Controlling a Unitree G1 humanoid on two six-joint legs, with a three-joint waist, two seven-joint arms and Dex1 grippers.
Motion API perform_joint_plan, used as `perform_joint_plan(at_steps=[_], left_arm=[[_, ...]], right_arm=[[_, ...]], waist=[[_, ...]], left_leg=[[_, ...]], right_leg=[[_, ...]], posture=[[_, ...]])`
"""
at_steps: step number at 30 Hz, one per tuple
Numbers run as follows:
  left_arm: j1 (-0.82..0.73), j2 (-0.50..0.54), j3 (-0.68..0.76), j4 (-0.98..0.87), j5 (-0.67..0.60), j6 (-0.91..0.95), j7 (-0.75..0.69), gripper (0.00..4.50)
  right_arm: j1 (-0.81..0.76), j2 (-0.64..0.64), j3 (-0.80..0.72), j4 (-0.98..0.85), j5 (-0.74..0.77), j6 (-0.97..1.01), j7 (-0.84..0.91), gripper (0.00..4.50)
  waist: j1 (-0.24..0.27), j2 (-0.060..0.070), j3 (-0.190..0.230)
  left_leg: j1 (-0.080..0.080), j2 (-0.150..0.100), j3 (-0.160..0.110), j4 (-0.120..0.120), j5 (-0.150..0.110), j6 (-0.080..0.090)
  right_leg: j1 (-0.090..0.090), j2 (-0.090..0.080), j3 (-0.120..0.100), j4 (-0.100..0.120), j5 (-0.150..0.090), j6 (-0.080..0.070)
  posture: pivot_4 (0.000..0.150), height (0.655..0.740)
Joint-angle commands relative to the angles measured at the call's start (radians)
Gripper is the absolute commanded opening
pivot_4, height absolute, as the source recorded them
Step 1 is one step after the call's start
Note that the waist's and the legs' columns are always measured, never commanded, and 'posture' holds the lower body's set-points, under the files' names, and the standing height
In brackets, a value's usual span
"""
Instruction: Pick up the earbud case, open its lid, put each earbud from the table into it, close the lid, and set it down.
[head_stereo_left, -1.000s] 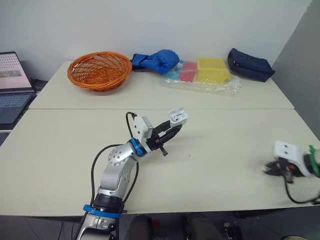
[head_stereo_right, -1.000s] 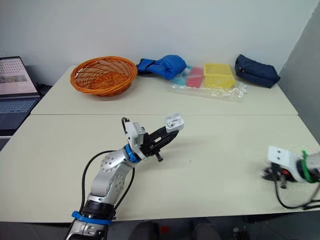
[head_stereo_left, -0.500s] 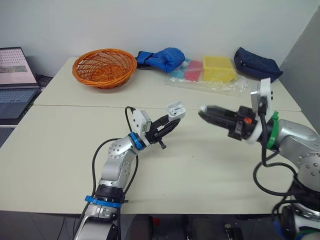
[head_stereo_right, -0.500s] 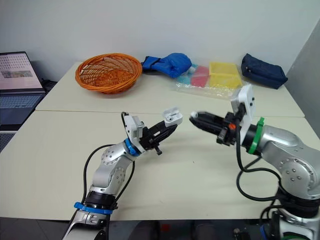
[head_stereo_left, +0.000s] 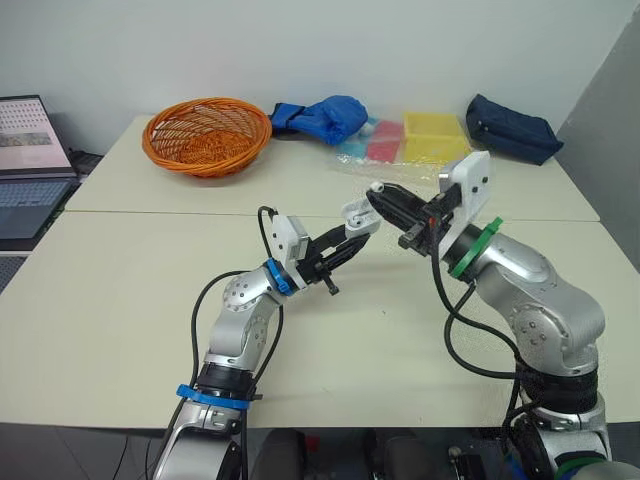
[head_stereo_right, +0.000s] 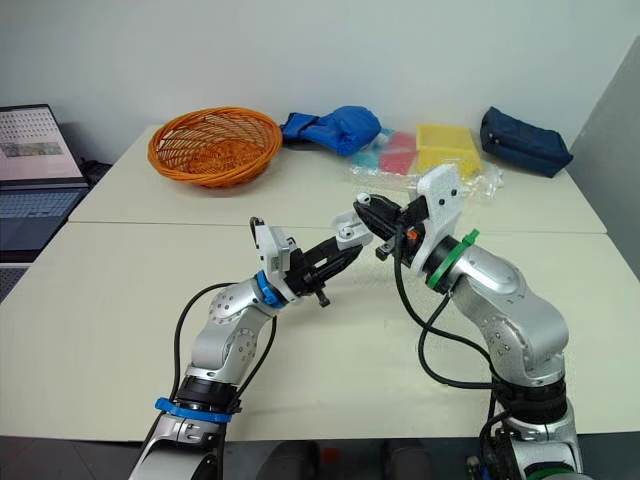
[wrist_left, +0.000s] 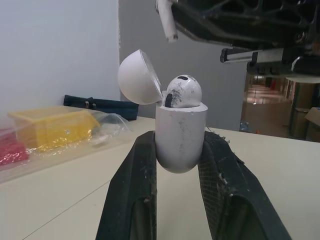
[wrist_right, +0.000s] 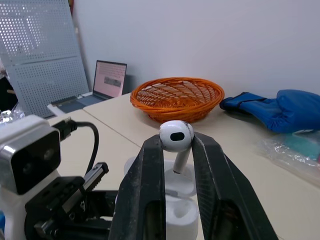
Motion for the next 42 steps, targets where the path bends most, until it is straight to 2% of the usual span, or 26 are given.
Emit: perform_joint_plan(at_steps=[1, 22, 27, 36, 39, 42], left_arm=[[-0.018, -0.010, 0.000, -0.049, -0.019, 0.001, 0.005, 0.78], [-0.011, -0.002, 0.005, -0.079, -0.032, 0.019, 0.006, 0.78], [-0.011, 0.000, 0.011, -0.068, -0.033, 0.016, -0.002, 0.78], [-0.009, -0.005, 0.007, -0.048, -0.024, -0.001, -0.013, 0.78], [-0.005, -0.004, 0.005, -0.045, -0.025, -0.002, -0.017, 0.78], [-0.006, -0.002, 0.003, -0.042, -0.024, -0.004, -0.019, 0.78]], right_arm=[[0.008, 0.007, 0.011, -0.007, -0.015, -0.039, -0.001, 0.40], [0.055, -0.050, 0.051, 0.013, -0.059, -0.051, 0.052, 0.40], [0.057, -0.051, 0.050, 0.013, -0.056, -0.053, 0.054, 2.14], [0.063, -0.052, 0.010, 0.000, -0.023, -0.057, 0.055, 2.14], [0.085, -0.075, -0.120, -0.058, 0.207, 0.010, 0.134, 2.14], [0.106, -0.159, -0.192, -0.082, 0.280, 0.061, 0.155, 2.14]], waist=[[0.000, 0.000, 0.000], [-0.001, 0.000, 0.000], [-0.001, 0.000, 0.000], [-0.001, 0.000, 0.000], [0.001, 0.000, 0.000], [0.001, 0.000, 0.000]], left_leg=[[0.000, 0.000, 0.000, 0.000, 0.000, 0.000], [0.000, 0.000, 0.000, 0.000, 0.000, 0.000], [0.000, 0.000, 0.000, -0.001, 0.000, 0.000], [0.000, 0.000, 0.000, -0.001, 0.000, 0.000], [0.000, 0.000, 0.000, -0.001, 0.000, 0.000], [-0.001, 0.000, 0.000, -0.001, 0.000, 0.000]], right_leg=[[0.000, 0.000, 0.000, 0.000, 0.000, 0.000], [0.000, 0.000, 0.000, -0.001, 0.000, 0.000], [0.000, 0.000, 0.000, 0.000, 0.000, 0.000], [0.000, 0.000, 0.000, -0.001, 0.000, 0.000], [0.000, 0.000, -0.001, -0.001, 0.000, 0.000], [0.000, -0.001, 0.000, -0.002, 0.000, 0.000]], posture=[[0.150, 0.7400], [0.150, 0.7400], [0.150, 0.7400], [0.150, 0.7400], [0.150, 0.7400], [0.150, 0.7400]])
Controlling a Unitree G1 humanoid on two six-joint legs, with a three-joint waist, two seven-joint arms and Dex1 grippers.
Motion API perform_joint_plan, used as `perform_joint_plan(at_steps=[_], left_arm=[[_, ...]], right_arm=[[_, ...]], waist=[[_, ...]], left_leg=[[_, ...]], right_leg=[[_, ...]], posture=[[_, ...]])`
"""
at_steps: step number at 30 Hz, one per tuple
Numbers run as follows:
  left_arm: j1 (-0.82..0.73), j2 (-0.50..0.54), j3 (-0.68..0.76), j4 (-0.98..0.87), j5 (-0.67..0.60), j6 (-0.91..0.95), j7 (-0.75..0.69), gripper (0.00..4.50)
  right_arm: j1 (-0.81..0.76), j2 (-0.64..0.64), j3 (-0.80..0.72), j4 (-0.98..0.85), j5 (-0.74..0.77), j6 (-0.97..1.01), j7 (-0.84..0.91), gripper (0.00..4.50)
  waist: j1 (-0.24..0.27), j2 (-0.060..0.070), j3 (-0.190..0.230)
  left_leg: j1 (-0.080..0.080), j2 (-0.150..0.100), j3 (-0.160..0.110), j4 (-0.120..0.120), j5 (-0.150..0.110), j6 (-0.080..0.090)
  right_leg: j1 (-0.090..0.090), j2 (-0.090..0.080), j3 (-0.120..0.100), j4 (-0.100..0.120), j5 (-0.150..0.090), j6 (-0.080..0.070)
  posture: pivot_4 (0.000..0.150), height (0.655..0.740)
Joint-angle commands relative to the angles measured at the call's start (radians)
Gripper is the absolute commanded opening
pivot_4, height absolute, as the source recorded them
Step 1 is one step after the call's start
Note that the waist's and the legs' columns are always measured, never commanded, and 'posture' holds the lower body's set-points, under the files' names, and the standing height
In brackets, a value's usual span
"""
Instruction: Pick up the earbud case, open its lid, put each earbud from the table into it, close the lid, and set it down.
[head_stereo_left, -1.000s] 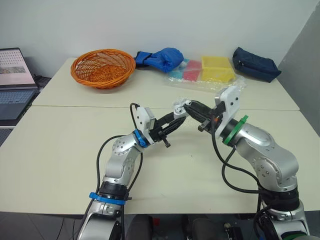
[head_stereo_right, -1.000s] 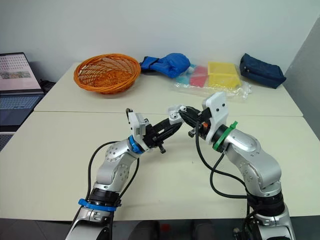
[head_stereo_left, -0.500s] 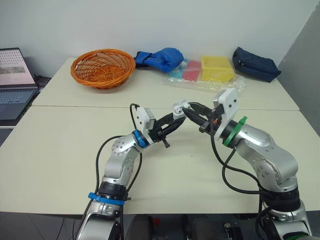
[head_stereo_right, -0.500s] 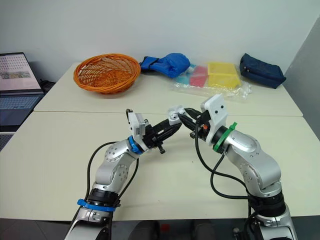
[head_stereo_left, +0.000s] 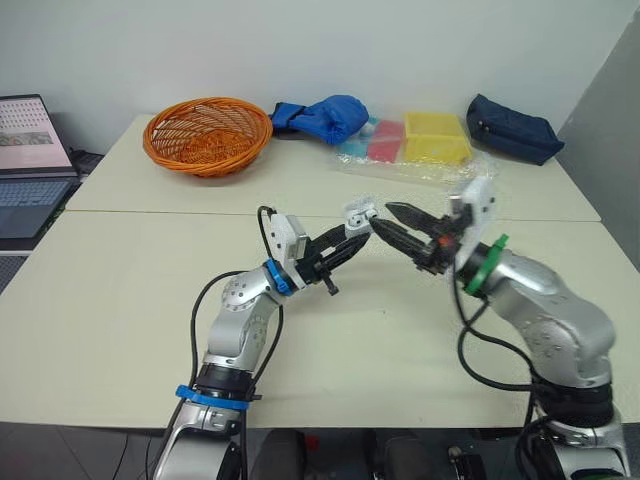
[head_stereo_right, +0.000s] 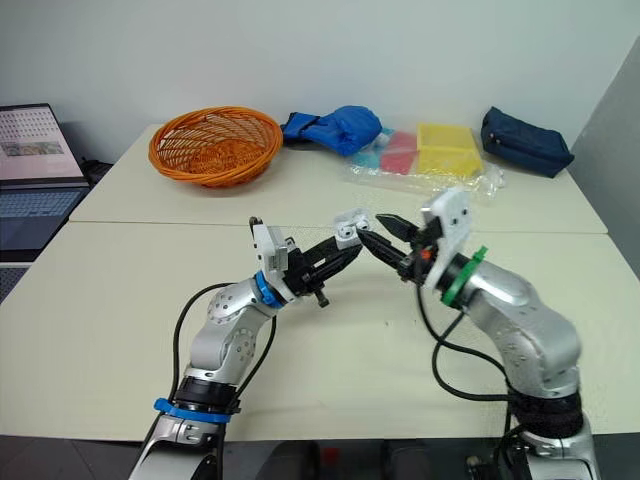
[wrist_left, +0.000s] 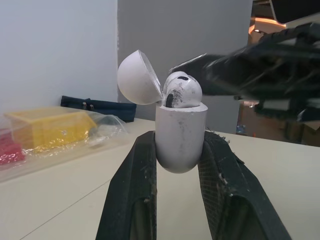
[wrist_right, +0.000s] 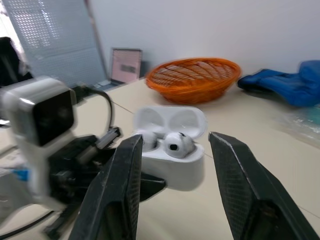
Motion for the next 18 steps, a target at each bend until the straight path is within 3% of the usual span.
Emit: perform_joint_plan(at_steps=[1, 5, 7, 10, 14, 18], left_arm=[[-0.011, -0.003, -0.001, -0.024, -0.008, -0.020, -0.009, 0.78], [-0.017, -0.004, -0.001, -0.020, -0.008, -0.020, -0.012, 0.78], [-0.024, -0.006, -0.003, -0.014, -0.007, -0.022, -0.018, 0.78], [-0.032, -0.008, -0.008, -0.010, -0.004, -0.024, -0.024, 0.78], [-0.034, 0.006, -0.026, -0.001, 0.026, -0.060, -0.044, 0.78], [-0.026, 0.004, -0.025, -0.014, 0.019, -0.055, -0.035, 0.78]], right_arm=[[0.004, -0.076, -0.107, -0.057, 0.113, 0.051, 0.017, 2.14], [-0.054, -0.123, -0.139, -0.021, 0.168, 0.094, -0.016, 2.14], [-0.135, -0.162, -0.100, 0.065, 0.112, 0.092, -0.005, 2.14], [-0.224, -0.222, 0.012, 0.190, -0.020, 0.078, 0.014, 1.54], [-0.339, -0.174, 0.091, 0.331, -0.117, 0.064, -0.024, 0.07], [-0.413, -0.118, 0.179, 0.413, -0.181, 0.060, 0.007, 0.03]], waist=[[-0.001, 0.000, 0.000], [-0.006, 0.000, 0.000], [-0.010, 0.001, 0.001], [-0.007, 0.002, 0.001], [-0.007, 0.002, 0.001], [-0.006, 0.002, 0.001]], left_leg=[[0.000, 0.000, 0.000, 0.000, 0.000, 0.000], [0.001, 0.000, 0.000, 0.000, 0.000, 0.000], [0.002, 0.001, 0.001, 0.000, 0.000, 0.000], [0.002, 0.001, 0.001, 0.000, 0.000, 0.000], [0.001, 0.001, 0.001, -0.001, 0.000, 0.000], [-0.008, 0.001, 0.002, -0.001, 0.000, 0.000]], right_leg=[[0.000, 0.000, 0.000, 0.000, 0.000, 0.000], [0.000, 0.000, 0.000, 0.001, 0.000, 0.000], [0.000, 0.001, 0.001, 0.001, 0.000, -0.001], [0.000, 0.001, 0.001, 0.001, 0.001, -0.002], [-0.001, 0.001, 0.001, 0.000, 0.000, -0.002], [-0.011, 0.001, 0.002, 0.002, 0.000, -0.002]], posture=[[0.150, 0.7400], [0.150, 0.7400], [0.150, 0.7400], [0.150, 0.7400], [0.150, 0.7400], [0.150, 0.7400]])
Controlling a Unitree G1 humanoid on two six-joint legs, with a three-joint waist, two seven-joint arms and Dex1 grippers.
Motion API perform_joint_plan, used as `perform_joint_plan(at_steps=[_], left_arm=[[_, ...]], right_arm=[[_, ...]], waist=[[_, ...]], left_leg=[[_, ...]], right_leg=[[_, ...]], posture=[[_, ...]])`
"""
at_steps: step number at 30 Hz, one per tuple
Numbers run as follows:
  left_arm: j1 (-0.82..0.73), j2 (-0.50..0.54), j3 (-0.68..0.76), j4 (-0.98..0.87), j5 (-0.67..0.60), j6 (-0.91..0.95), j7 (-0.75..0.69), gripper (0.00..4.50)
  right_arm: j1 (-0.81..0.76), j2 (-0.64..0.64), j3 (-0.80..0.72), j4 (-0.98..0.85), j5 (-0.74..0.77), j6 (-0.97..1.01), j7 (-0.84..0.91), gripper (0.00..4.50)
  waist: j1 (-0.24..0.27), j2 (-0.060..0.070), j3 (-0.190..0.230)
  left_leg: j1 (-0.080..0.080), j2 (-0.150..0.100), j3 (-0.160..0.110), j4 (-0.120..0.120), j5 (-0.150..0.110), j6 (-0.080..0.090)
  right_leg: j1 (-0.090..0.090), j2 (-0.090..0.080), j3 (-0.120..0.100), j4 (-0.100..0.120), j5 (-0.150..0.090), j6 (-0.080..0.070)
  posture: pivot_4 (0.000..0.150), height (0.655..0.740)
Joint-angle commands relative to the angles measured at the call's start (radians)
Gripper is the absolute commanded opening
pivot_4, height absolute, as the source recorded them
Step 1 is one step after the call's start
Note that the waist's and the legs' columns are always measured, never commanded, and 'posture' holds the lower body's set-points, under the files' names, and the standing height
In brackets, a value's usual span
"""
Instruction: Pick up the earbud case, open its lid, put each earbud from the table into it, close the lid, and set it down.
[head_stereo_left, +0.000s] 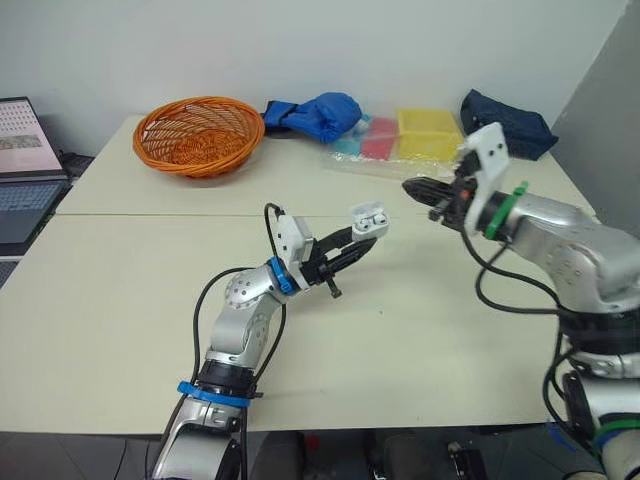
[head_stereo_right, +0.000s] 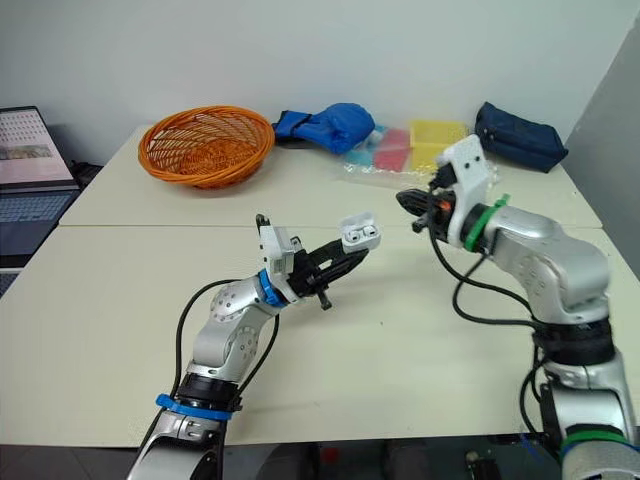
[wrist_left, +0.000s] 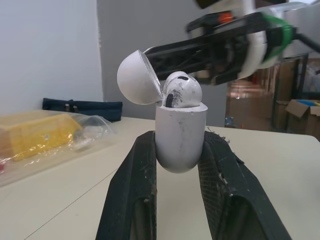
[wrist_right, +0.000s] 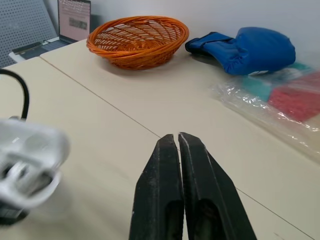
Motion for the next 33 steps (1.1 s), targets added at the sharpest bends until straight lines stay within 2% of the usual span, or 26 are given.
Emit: perform_joint_plan(at_steps=[1, 5, 11, 19, 28, 31, 33], left_arm=[[-0.006, -0.002, 0.000, -0.034, -0.006, -0.013, 0.003, 0.78], [0.000, -0.001, -0.001, -0.042, -0.003, -0.013, 0.009, 0.78], [0.011, 0.003, 0.001, -0.048, -0.003, -0.012, 0.016, 0.78], [0.007, -0.007, 0.009, -0.043, -0.011, -0.007, 0.031, 0.78], [-0.021, -0.005, 0.014, -0.018, -0.013, 0.000, 0.026, 0.78], [-0.036, 0.021, 0.018, -0.009, -0.020, 0.025, 0.003, 0.78], [-0.047, 0.048, 0.014, -0.018, -0.041, 0.084, -0.023, 0.78]], right_arm=[[-0.057, 0.027, 0.045, 0.031, -0.051, -0.021, 0.029, 0.03], [-0.099, 0.049, 0.070, 0.043, -0.047, 0.000, 0.090, 0.03], [-0.089, 0.020, 0.080, -0.049, -0.010, 0.068, 0.191, 0.03], [-0.052, 0.003, 0.052, -0.164, -0.007, 0.116, 0.171, 0.03], [0.062, 0.061, 0.100, -0.237, -0.126, 0.024, 0.062, 0.03], [0.111, 0.118, -0.014, -0.254, -0.056, -0.068, 0.080, 0.03], [0.168, 0.087, -0.055, -0.296, -0.055, -0.150, 0.138, 0.03]], waist=[[0.002, 0.000, 0.000], [0.005, 0.000, 0.000], [0.005, 0.000, 0.000], [0.004, 0.000, 0.000], [0.004, 0.000, 0.000], [0.004, 0.000, 0.000], [0.007, 0.000, 0.000]], left_leg=[[-0.002, 0.000, -0.001, 0.000, 0.000, 0.000], [-0.004, 0.000, -0.002, 0.000, 0.000, 0.000], [-0.004, -0.001, -0.003, 0.001, 0.000, 0.000], [-0.004, 0.000, -0.003, 0.002, 0.000, 0.000], [-0.004, 0.000, -0.003, 0.002, 0.000, 0.000], [-0.004, 0.000, -0.003, 0.003, 0.000, 0.000], [-0.004, 0.000, -0.004, 0.003, 0.000, 0.000]], right_leg=[[-0.001, 0.000, -0.001, 0.000, 0.000, 0.000], [-0.001, -0.001, -0.003, -0.001, 0.000, 0.000], [-0.001, -0.001, -0.004, -0.001, 0.000, 0.000], [-0.001, -0.001, -0.004, 0.000, 0.000, 0.001], [-0.001, -0.001, -0.004, 0.000, 0.000, 0.001], [-0.001, -0.001, -0.004, 0.000, 0.000, 0.001], [-0.001, 0.000, -0.004, 0.000, 0.000, 0.001]], posture=[[0.150, 0.7400], [0.150, 0.7400], [0.150, 0.7400], [0.150, 0.7400], [0.150, 0.7400], [0.150, 0.7400], [0.150, 0.7400]])
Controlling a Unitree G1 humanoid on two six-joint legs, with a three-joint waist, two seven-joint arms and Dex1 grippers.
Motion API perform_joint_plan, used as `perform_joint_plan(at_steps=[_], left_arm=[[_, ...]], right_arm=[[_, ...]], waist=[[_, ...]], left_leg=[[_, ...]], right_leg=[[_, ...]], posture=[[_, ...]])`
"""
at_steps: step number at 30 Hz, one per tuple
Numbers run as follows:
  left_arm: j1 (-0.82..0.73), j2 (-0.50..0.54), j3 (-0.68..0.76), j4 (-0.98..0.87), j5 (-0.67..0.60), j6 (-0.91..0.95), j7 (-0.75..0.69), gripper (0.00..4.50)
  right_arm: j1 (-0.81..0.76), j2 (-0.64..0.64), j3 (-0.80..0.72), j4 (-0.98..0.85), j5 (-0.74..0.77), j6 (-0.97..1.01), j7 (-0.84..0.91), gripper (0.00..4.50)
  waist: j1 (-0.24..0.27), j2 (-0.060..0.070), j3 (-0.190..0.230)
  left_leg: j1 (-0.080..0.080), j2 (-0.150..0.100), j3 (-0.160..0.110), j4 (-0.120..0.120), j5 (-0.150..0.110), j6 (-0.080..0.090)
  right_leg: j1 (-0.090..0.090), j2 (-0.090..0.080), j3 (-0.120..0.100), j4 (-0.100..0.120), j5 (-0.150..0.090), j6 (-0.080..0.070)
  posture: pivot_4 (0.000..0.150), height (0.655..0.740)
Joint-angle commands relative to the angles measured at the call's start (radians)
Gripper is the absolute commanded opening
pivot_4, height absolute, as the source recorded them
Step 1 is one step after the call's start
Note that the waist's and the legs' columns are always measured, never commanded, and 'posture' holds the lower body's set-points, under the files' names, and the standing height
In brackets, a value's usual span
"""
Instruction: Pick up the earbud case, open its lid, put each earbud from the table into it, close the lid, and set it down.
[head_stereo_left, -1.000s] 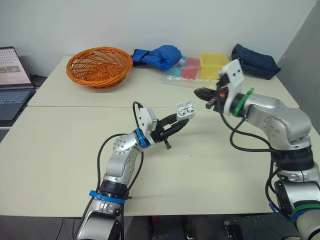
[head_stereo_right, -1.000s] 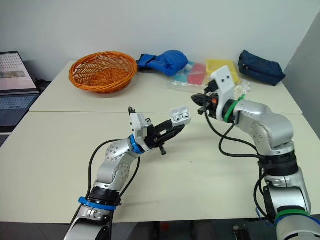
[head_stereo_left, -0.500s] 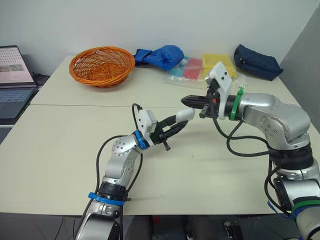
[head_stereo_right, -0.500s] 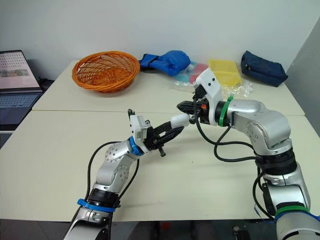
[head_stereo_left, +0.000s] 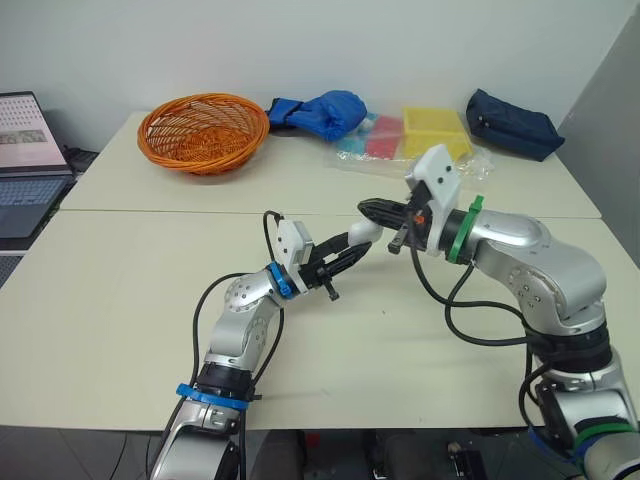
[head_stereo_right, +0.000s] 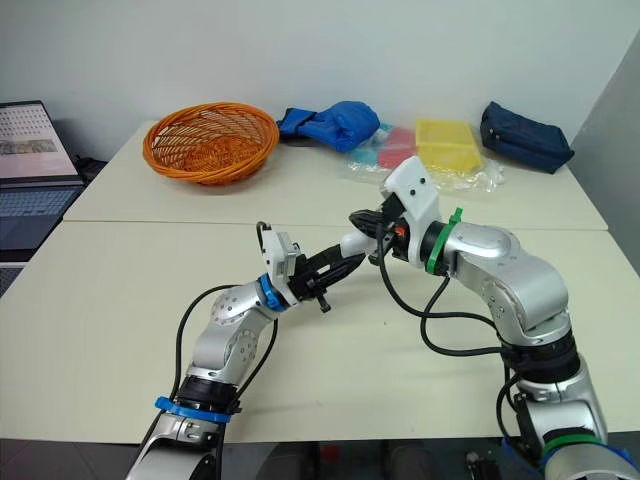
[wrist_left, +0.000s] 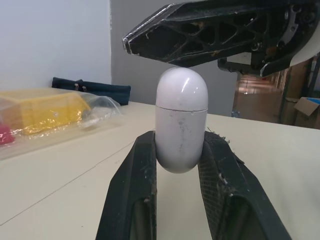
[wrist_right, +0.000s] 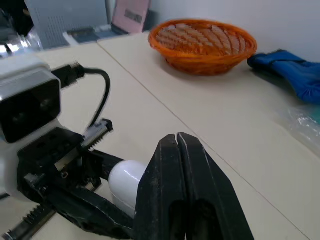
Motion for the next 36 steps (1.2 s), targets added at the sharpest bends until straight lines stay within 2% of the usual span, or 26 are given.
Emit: perform_joint_plan(at_steps=[1, 4, 9, 12, 14, 16, 20, 28, 36], left_arm=[[-0.038, 0.034, 0.011, -0.049, -0.044, 0.063, -0.042, 0.78], [-0.063, 0.110, -0.023, -0.057, -0.060, 0.286, -0.055, 0.78], [-0.107, 0.180, -0.009, -0.082, -0.202, 0.817, 0.025, 0.78], [-0.117, 0.188, -0.016, -0.113, -0.226, 0.947, 0.052, 0.78], [-0.128, 0.148, 0.016, -0.102, -0.234, 1.049, 0.155, 0.78], [-0.141, 0.112, 0.078, -0.087, -0.285, 1.180, 0.222, 0.78], [-0.178, 0.059, 0.203, -0.034, -0.299, 1.375, 0.379, 0.78], [-0.148, 0.069, 0.291, -0.030, -0.281, 1.519, 0.471, 0.78], [-0.124, 0.088, 0.318, -0.081, -0.293, 1.480, 0.480, 3.33]], right_arm=[[0.057, -0.045, -0.084, -0.076, 0.018, -0.134, 0.075, 0.03], [0.193, -0.083, -0.141, -0.114, 0.045, -0.194, 0.133, 0.66], [0.394, -0.172, -0.092, -0.095, -0.047, -0.413, 0.297, 2.45], [0.437, -0.185, -0.060, -0.051, -0.089, -0.501, 0.347, 3.59], [0.474, -0.192, -0.044, 0.008, -0.083, -0.529, 0.399, 4.36], [0.493, -0.207, -0.008, 0.068, -0.139, -0.619, 0.445, 4.46], [0.464, -0.171, 0.006, 0.114, -0.182, -0.670, 0.410, 4.46], [0.421, -0.122, 0.030, 0.136, -0.206, -0.674, 0.376, 4.46], [0.405, -0.123, 0.036, 0.155, -0.223, -0.678, 0.380, 4.50]], waist=[[0.003, 0.000, 0.000], [0.003, -0.001, 0.000], [-0.003, -0.001, 0.000], [-0.008, 0.000, 0.000], [-0.005, -0.001, 0.000], [-0.003, -0.001, 0.000], [-0.006, -0.001, 0.000], [-0.003, -0.001, 0.000], [-0.006, -0.001, 0.000]], left_leg=[[0.000, 0.000, -0.001, 0.000, 0.000, 0.000], [0.000, 0.000, 0.000, 0.000, 0.000, 0.000], [0.000, 0.000, -0.001, 0.000, 0.000, 0.000], [0.002, 0.000, -0.001, 0.001, 0.000, 0.000], [0.004, 0.000, -0.001, 0.000, 0.000, 0.000], [0.006, 0.000, -0.001, 0.000, 0.000, 0.000], [0.006, 0.000, 0.000, 0.001, 0.000, 0.000], [0.012, -0.001, 0.000, 0.000, 0.000, 0.000], [0.018, -0.001, 0.001, 0.000, 0.001, -0.001]], right_leg=[[0.000, 0.000, -0.001, 0.000, 0.000, 0.000], [0.001, 0.000, 0.000, -0.001, 0.000, 0.000], [0.001, 0.000, -0.001, 0.000, 0.000, 0.001], [0.001, 0.001, 0.000, 0.001, 0.000, 0.001], [0.002, 0.001, 0.000, 0.002, 0.000, 0.000], [0.004, 0.001, 0.000, 0.002, 0.000, 0.000], [0.004, 0.001, 0.001, 0.003, 0.000, 0.000], [0.003, 0.001, 0.002, 0.014, -0.004, -0.003], [0.007, 0.001, 0.003, 0.016, -0.004, -0.004]], posture=[[0.150, 0.7400], [0.150, 0.7400], [0.150, 0.7400], [0.150, 0.7400], [0.150, 0.7400], [0.150, 0.7400], [0.150, 0.7400], [0.150, 0.7400], [0.150, 0.7400]])
